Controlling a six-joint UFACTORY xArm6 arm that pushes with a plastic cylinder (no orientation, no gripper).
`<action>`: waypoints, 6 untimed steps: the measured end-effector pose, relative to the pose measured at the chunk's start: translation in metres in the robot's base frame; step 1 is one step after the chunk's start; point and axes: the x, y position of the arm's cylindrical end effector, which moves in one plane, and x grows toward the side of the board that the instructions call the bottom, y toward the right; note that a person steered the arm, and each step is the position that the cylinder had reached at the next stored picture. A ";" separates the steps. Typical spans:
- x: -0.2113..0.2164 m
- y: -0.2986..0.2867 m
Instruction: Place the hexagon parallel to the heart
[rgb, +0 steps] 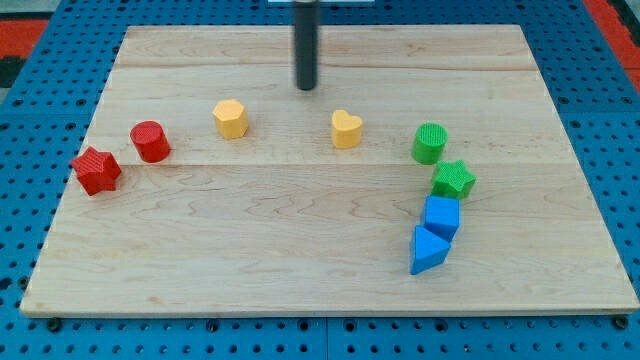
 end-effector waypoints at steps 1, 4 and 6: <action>0.004 -0.097; 0.050 -0.042; 0.043 -0.013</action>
